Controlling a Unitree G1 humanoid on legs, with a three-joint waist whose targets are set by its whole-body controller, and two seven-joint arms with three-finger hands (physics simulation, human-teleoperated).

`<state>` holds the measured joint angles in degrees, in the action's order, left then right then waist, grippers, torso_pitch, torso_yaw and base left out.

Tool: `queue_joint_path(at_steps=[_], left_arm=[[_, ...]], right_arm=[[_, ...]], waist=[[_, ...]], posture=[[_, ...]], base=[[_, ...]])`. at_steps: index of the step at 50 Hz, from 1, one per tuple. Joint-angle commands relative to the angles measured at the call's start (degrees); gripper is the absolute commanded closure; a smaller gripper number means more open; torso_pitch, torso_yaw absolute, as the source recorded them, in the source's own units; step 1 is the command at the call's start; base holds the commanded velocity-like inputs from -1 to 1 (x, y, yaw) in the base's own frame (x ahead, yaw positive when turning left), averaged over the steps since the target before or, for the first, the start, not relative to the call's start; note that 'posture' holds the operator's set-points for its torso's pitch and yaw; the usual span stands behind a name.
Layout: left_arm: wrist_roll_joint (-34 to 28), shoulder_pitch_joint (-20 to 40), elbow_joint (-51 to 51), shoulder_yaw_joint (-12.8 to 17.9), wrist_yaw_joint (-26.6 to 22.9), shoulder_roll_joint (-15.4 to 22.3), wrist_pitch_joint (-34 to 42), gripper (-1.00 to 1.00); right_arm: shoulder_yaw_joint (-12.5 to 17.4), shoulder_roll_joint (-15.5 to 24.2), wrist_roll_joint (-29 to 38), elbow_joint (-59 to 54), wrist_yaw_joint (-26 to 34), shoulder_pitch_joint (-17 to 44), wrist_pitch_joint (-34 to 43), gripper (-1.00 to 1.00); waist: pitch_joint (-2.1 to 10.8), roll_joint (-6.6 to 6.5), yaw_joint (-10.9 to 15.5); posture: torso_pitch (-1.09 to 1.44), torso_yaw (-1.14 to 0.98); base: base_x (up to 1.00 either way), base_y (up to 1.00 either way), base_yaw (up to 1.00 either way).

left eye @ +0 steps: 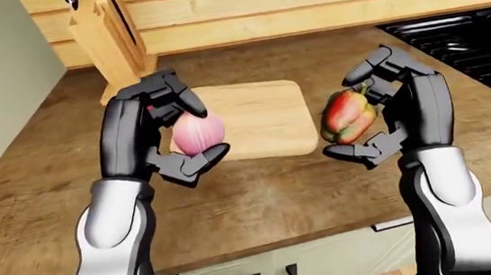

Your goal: Place the avocado, onion, tomato and bell pepper on the cutting board.

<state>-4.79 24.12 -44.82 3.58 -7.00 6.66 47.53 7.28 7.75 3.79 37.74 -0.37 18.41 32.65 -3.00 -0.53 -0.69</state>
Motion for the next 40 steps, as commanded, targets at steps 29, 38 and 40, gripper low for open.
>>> queue_joint_path(at_steps=[29, 38, 40], left_arm=[[-0.23, 7.65, -1.35, 0.58, 0.22, 1.67, 3.92, 1.0], [-1.27, 21.89, 13.45, 0.21, -2.71, 4.54, 2.4, 1.0], [-0.88, 24.62, 16.75, 0.86, -3.29, 4.91, 1.48, 1.0]], right_arm=[[0.76, 0.22, 1.89, 2.58, 0.99, 1.38, -2.4, 1.0], [1.25, 0.15, 1.37, 2.2, 0.93, 0.19, -3.64, 1.0], [1.35, 0.08, 1.14, 1.77, 0.91, -0.1, -4.26, 1.0]], waist=[[2.19, 1.06, 1.12], [1.71, 1.31, 1.6], [1.68, 1.41, 1.73]], posture=[[0.0, 0.0], [0.0, 0.0], [0.0, 0.0]], base=[[0.0, 0.0, 0.0], [0.0, 0.0, 0.0], [0.0, 0.0, 0.0]])
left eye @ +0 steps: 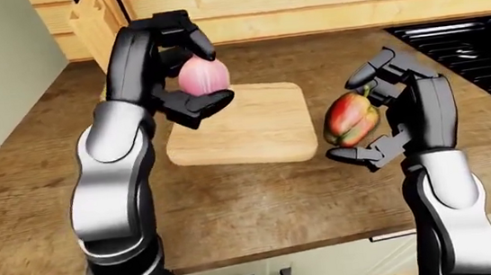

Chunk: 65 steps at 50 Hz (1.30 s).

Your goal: Place the avocado, onion, tomato and bell pepper on the cutting board.

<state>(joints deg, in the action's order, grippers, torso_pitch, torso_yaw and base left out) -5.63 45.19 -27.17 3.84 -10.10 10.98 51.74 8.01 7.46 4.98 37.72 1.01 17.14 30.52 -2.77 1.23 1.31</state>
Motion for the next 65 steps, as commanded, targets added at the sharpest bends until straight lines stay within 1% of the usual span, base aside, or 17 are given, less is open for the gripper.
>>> queue_joint_path(at_steps=[1, 5, 10, 11, 14, 15, 16, 19, 25, 28, 32, 40, 49, 56, 61, 63, 65], left_arm=[[0.23, 4.78, 1.34, 0.75, -0.2, 0.62, -3.79, 1.0], [1.48, 10.34, 14.24, 1.26, 0.31, 1.16, -10.97, 1.0], [3.02, 17.55, 33.4, 1.45, 1.81, 1.2, -22.18, 1.0], [2.84, 18.15, 35.32, 1.17, 2.07, 1.46, -23.26, 1.0], [3.39, 23.71, 48.45, 1.21, 2.62, 1.49, -30.35, 1.0], [3.54, 24.64, 50.57, 1.19, 2.74, 1.51, -31.5, 1.0], [3.67, 26.79, 56.26, 1.18, 3.02, 1.37, -34.7, 1.0], [3.67, 30.3, 66.24, 1.0, 3.68, 1.11, -40.86, 1.0], [2.64, 35.82, 84.34, 1.05, 6.62, -0.02, -51.42, 1.0], [1.09, 36.17, 89.28, 0.62, 8.53, -0.46, -54.56, 1.0], [-1.05, 35.0, 92.12, 0.2, 10.18, -0.9, -55.2, 1.0], [-5.64, 32.86, 93.35, -0.68, 10.01, -0.99, -54.73, 1.0], [-8.1, 31.12, 93.83, -0.58, 10.23, -1.41, -54.31, 1.0], [-8.47, 31.05, 93.63, -0.31, 9.87, -1.49, -53.91, 1.0], [-8.61, 30.62, 93.65, -0.32, 9.43, -1.66, -53.7, 0.79], [-8.54, 30.63, 93.46, -0.3, 9.12, -1.75, -53.64, 0.64], [-8.54, 30.67, 93.55, -0.29, 9.16, -1.76, -53.65, 0.62]], right_arm=[[0.62, 0.39, 0.03, 1.34, -0.57, 0.93, -2.67, 1.0], [0.4, 0.26, -0.05, 1.1, -0.68, 0.94, -2.93, 1.0], [0.27, 0.43, -0.14, 1.57, -0.76, 2.1, -1.69, 1.0], [0.24, 0.56, -0.06, 1.75, -0.77, 2.34, -1.41, 1.0], [0.27, 0.45, -0.25, 1.89, -0.81, 2.16, -1.51, 1.0], [0.22, 0.5, -0.17, 1.98, -0.82, 2.18, -1.45, 1.0], [0.28, 0.52, -0.21, 2.28, -0.81, 2.18, -1.25, 1.0], [0.55, 0.5, -0.45, 2.6, -0.79, 1.71, -1.37, 1.0], [0.74, 0.5, -0.72, 3.06, -0.9, 1.39, -1.29, 1.0], [0.62, 0.44, -0.63, 3.12, -0.92, 0.99, -1.54, 1.0], [0.45, 0.34, -0.44, 3.08, -0.85, 0.36, -2.07, 1.0], [0.79, 0.14, -0.58, 3.24, -0.75, -0.42, -2.5, 1.0], [0.54, -0.15, -0.4, 2.99, -0.84, -1.05, -3.27, 1.0], [0.78, -0.01, -0.48, 2.77, -0.77, -0.91, -3.28, 1.0], [0.35, -0.05, -0.23, 2.15, -0.81, -0.55, -3.58, 1.0], [0.41, -0.03, -0.23, 2.19, -0.78, -0.5, -3.46, 1.0], [0.57, -0.06, -0.38, 2.2, -0.73, -0.59, -3.52, 1.0]], waist=[[1.52, -0.3, -0.21], [1.45, -0.08, -0.3], [1.87, -0.29, -0.39], [1.99, -0.31, -0.43], [2.21, -0.38, -0.57], [2.28, -0.37, -0.58], [2.38, -0.35, -0.61], [2.56, -0.23, -0.73], [3.03, -0.05, -0.82], [3.27, -0.01, -0.92], [3.53, -0.05, -1.09], [3.75, -0.14, -1.27], [3.48, -0.24, -1.37], [3.33, -0.24, -1.34], [3.24, -0.21, -1.29], [3.26, -0.19, -1.27], [3.24, -0.15, -1.23]], posture=[[0.0, 0.0], [0.0, 0.0], [0.0, 0.0], [0.0, 0.0], [0.0, 0.0], [0.0, 0.0], [0.0, 0.0], [0.0, 0.0], [0.0, 0.0], [0.0, 0.0], [0.0, 0.0], [0.0, 0.0], [0.0, 0.0], [0.0, 0.0], [0.0, 0.0], [0.0, 0.0], [0.0, 0.0]], base=[[0.0, 0.0, 0.0], [0.0, 0.0, 0.0], [0.0, 0.0, 0.0], [0.0, 0.0, 0.0], [0.0, 0.0, 0.0], [0.0, 0.0, 0.0], [0.0, 0.0, 0.0], [0.0, 0.0, 0.0], [0.0, 0.0, 0.0], [0.0, 0.0, 0.0], [0.0, 0.0, 0.0], [0.0, 0.0, 0.0], [0.0, 0.0, 0.0], [0.0, 0.0, 0.0], [0.0, 0.0, 0.0], [0.0, 0.0, 0.0], [0.0, 0.0, 0.0]])
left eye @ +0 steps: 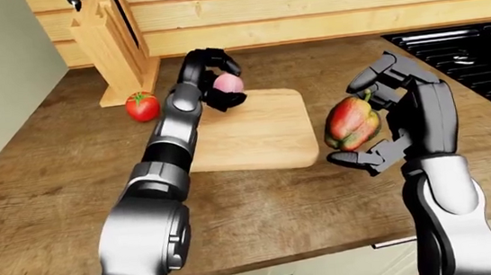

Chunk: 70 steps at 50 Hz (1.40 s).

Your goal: Place the avocado, onion, tomato and bell pepper on the cutting board.

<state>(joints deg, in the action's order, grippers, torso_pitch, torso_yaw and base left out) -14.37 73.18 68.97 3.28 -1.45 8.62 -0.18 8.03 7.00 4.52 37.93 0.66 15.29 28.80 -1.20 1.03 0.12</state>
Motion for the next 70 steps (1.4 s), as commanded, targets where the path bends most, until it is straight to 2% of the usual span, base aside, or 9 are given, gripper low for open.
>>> queue_joint_path(at_steps=[1, 15, 19, 21, 26, 29, 52, 62, 70], left_arm=[[0.29, 2.67, -2.52, 0.28, 0.39, 0.44, -1.76, 0.58], [0.13, 2.1, -2.62, 0.12, -0.43, 0.38, -1.75, -0.15], [-0.01, 1.94, -2.65, 0.06, -0.53, 0.38, -1.69, -0.23], [-0.07, 1.9, -2.7, 0.07, -0.55, 0.38, -1.57, -0.65], [-0.09, 1.81, -2.75, 0.12, -0.63, 0.37, -1.4, -0.62], [-0.27, 1.92, -2.61, 0.03, -0.65, 0.39, -1.54, -0.96], [0.12, 2.42, -5.7, 0.38, 0.15, 1.24, 0.11, -1.0], [-0.44, -2.53, -34.93, -0.13, -3.7, 3.25, 17.82, -1.0], [-2.31, -9.11, -61.91, 0.72, -8.41, 4.68, 34.99, -1.0]], right_arm=[[0.58, 0.41, 0.13, 1.92, -0.39, 1.12, -1.94, 1.0], [0.79, 0.35, 0.14, 2.1, -0.34, 0.45, -2.17, 1.0], [0.77, 0.25, 0.1, 2.13, -0.33, 0.23, -2.34, 1.0], [0.85, 0.27, 0.14, 2.06, -0.41, 0.21, -2.36, 1.0], [0.82, 0.21, 0.2, 1.83, -0.47, 0.02, -2.74, 1.0], [0.76, 0.17, 0.22, 1.84, -0.49, -0.07, -2.81, 1.0], [0.75, 0.37, 0.16, 2.02, -0.33, 0.7, -2.16, 1.0], [0.5, 1.19, 0.55, 2.84, -0.3, 3.85, 0.91, 1.0], [-0.66, 3.12, 2.84, 0.63, 0.67, 11.86, 7.49, 1.0]], waist=[[1.66, 0.07, -0.02], [1.78, 0.23, 0.13], [1.83, 0.25, 0.14], [1.88, 0.25, 0.12], [1.98, 0.22, 0.08], [2.04, 0.21, 0.08], [2.23, 0.12, 0.0], [1.59, -0.28, -0.25], [0.96, -0.6, -0.3]], posture=[[0.0, 0.0], [0.0, 0.0], [0.0, 0.0], [0.0, 0.0], [0.0, 0.0], [0.0, 0.0], [0.0, 0.0], [0.0, 0.0], [0.0, 0.0]], base=[[0.0, 0.0, 0.0], [0.0, 0.0, 0.0], [0.0, 0.0, 0.0], [0.0, 0.0, 0.0], [0.0, 0.0, 0.0], [0.0, 0.0, 0.0], [0.0, 0.0, 0.0], [0.0, 0.0, 0.0], [0.0, 0.0, 0.0]])
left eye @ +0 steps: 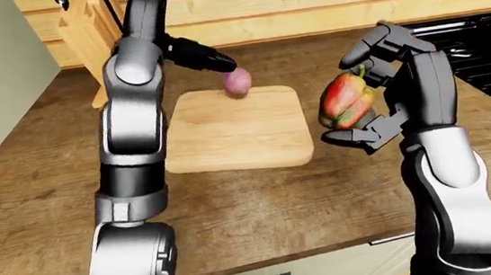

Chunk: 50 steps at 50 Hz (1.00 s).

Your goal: Place the avocado, onion, tomato and bell pepper on the cutting board.

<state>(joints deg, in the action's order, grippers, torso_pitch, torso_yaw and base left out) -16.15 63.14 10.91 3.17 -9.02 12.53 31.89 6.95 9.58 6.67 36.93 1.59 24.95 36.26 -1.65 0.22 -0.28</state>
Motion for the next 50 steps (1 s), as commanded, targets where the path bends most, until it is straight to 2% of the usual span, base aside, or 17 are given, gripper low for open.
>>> queue_joint_path(at_steps=[1, 5, 10, 16, 19, 22, 27, 40, 50], left_arm=[[-1.05, -0.16, -6.83, 0.82, -1.46, 1.23, 4.86, -1.0], [-2.07, -4.0, -19.38, 1.64, -4.2, 2.59, 13.6, -1.0], [-2.93, -6.86, -26.79, 2.07, -5.56, 3.31, 18.24, -1.0], [-4.11, -7.38, -31.91, 2.04, -7.21, 4.22, 22.65, -1.0], [-4.56, -7.79, -34.45, 2.4, -7.88, 4.59, 24.82, -1.0], [-4.75, -8.02, -36.39, 2.82, -8.54, 5.23, 26.68, -1.0], [-5.2, -9.38, -39.19, 3.06, -8.82, 5.97, 29.2, -1.0], [-4.53, -8.94, -42.88, 3.83, -7.69, 6.69, 35.49, -1.0], [-3.57, -9.19, -43.5, 4.12, -6.83, 7.58, 36.45, -1.0]], right_arm=[[0.11, 0.89, 1.15, 1.06, 0.02, 2.82, 0.3, 1.0], [-0.66, 1.56, 2.5, -1.34, 0.82, 8.2, 3.04, 1.0], [-1.76, 1.48, 4.24, -5.97, 1.35, 13.21, 3.84, 1.0], [-2.99, 1.14, 6.11, -11.47, 2.29, 19.44, 5.32, 1.0], [-4.8, 1.14, 8.2, -15.39, 3.28, 22.45, 6.16, 1.0], [-4.4, 0.38, 8.97, -16.52, 4.32, 24.44, 7.67, 1.0], [-5.38, -0.67, 11.16, -19.55, 5.39, 27.29, 8.58, 1.0], [-6.45, -3.88, 12.89, -38.78, 2.75, 34.93, 0.38, 1.0], [-6.96, -4.64, 14.33, -55.43, -0.01, 39.26, -6.62, 1.0]], waist=[[1.35, 0.15, 0.11], [1.07, -0.06, 0.05], [0.65, -0.11, 0.19], [0.5, -0.1, 0.39], [0.35, -0.16, 0.4], [0.28, -0.31, 0.39], [0.15, -0.48, 0.48], [0.1, -0.97, 0.21], [0.17, -1.08, 0.12]], posture=[[0.0, 0.0], [0.0, 0.0], [0.0, 0.0], [0.0, 0.0], [0.0, 0.0], [0.0, 0.0], [0.0, 0.0], [0.0, 0.0], [0.0, 0.0]], base=[[0.0, 0.0, 0.0], [0.0, 0.0, 0.0], [0.0, 0.0, 0.0], [0.0, 0.0, 0.0], [0.0, 0.0, 0.0], [0.0, 0.0, 0.0], [0.0, 0.0, 0.0], [0.0, 0.0, 0.0], [0.0, 0.0, 0.0]])
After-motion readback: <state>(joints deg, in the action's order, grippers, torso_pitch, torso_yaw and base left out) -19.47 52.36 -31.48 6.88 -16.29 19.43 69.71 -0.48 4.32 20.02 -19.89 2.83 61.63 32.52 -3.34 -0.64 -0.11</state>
